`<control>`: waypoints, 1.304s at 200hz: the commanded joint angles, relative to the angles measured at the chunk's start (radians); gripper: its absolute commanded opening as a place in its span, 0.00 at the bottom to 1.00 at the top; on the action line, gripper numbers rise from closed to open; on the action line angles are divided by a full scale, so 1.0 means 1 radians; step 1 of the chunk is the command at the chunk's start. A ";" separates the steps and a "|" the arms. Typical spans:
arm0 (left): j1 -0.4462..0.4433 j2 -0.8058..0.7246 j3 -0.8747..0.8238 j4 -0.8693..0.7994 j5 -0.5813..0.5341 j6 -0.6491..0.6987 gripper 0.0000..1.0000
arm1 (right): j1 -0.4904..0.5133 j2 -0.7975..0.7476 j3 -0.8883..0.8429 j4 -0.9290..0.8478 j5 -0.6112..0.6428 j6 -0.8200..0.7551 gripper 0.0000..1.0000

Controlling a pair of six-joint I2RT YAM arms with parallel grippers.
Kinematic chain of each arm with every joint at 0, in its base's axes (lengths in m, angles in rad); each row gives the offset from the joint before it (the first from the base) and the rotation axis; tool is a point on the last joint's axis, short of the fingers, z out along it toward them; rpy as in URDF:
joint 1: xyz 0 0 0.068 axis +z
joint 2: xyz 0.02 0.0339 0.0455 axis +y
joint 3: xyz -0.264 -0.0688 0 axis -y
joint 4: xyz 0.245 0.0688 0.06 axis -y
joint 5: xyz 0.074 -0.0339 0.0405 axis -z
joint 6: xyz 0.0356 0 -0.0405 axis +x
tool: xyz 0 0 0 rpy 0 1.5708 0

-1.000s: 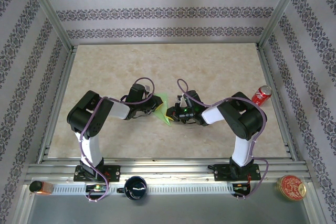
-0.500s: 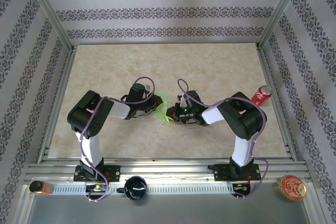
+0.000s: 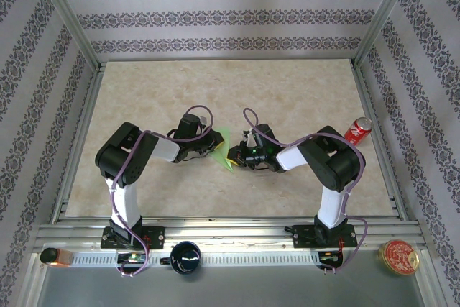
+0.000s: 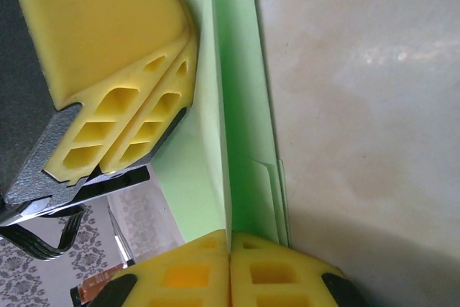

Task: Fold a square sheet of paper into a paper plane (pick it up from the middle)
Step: Fourth fold the wing at the center of the table.

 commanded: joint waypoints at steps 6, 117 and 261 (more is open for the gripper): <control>0.007 0.025 -0.021 -0.045 0.004 0.025 0.10 | -0.011 -0.042 -0.021 -0.110 -0.001 -0.016 0.15; 0.007 0.007 -0.038 -0.030 0.002 0.017 0.09 | 0.002 -0.077 -0.079 -0.158 -0.055 -0.051 0.14; 0.006 -0.004 -0.053 -0.022 -0.007 0.009 0.09 | 0.042 -0.111 -0.058 -0.359 -0.065 -0.154 0.14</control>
